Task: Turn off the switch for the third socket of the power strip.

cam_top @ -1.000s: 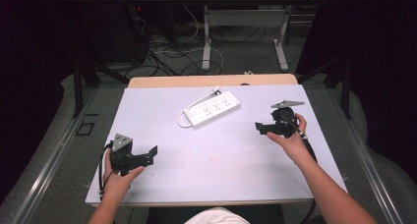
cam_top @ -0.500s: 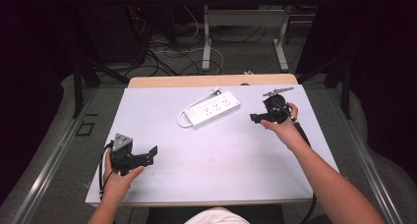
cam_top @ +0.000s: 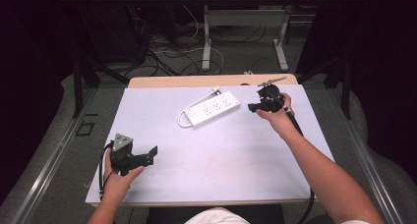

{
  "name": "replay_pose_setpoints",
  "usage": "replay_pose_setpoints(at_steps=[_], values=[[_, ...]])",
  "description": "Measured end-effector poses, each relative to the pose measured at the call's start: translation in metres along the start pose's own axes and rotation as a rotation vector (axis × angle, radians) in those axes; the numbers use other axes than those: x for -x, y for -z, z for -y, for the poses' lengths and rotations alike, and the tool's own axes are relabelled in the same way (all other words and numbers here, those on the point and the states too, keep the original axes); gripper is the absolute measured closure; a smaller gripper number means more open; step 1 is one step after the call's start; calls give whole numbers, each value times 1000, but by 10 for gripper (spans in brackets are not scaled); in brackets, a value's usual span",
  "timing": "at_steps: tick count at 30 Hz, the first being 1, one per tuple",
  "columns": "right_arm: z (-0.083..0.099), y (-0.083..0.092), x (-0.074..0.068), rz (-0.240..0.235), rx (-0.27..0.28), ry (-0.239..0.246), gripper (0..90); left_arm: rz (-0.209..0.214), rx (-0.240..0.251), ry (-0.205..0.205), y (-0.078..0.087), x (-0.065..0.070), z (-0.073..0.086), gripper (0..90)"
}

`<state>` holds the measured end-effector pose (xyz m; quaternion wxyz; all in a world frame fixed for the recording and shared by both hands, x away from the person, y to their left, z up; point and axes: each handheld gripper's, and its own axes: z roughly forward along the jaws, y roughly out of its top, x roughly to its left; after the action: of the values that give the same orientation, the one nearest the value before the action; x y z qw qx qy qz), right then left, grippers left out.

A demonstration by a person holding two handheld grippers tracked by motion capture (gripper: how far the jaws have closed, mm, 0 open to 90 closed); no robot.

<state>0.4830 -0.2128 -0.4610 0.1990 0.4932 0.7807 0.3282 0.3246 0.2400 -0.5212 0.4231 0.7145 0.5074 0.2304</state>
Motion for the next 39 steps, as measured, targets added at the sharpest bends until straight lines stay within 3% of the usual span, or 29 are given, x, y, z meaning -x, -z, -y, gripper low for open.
replay_pose_setpoints(at_steps=[10, 15, 17, 22, 32, 34, 39], values=[[-20, -14, -2, -32, -36, 7, 449, 5, -9, 0, -1, 0, 0, 3], [-28, -21, -4, -24, -45, 23, 451, 6, -7, -1, -1, 0, 0, 3], [-34, -28, -4, -42, -39, 18, 494, 6, -8, -1, -1, 0, 0, 3], [-40, -37, -4, -37, -54, 18, 521, 7, -4, -1, -1, 0, 0, 3], [-48, -49, -6, -40, 6, 0, 629, 6, -3, -4, 0, 0, 0, 3], [-48, -52, -6, -57, 5, -22, 646, 7, -5, -4, 0, 0, 0, 3], [-49, -59, -9, -73, 36, -23, 675, 8, -8, -5, -1, 0, 0, 3]])
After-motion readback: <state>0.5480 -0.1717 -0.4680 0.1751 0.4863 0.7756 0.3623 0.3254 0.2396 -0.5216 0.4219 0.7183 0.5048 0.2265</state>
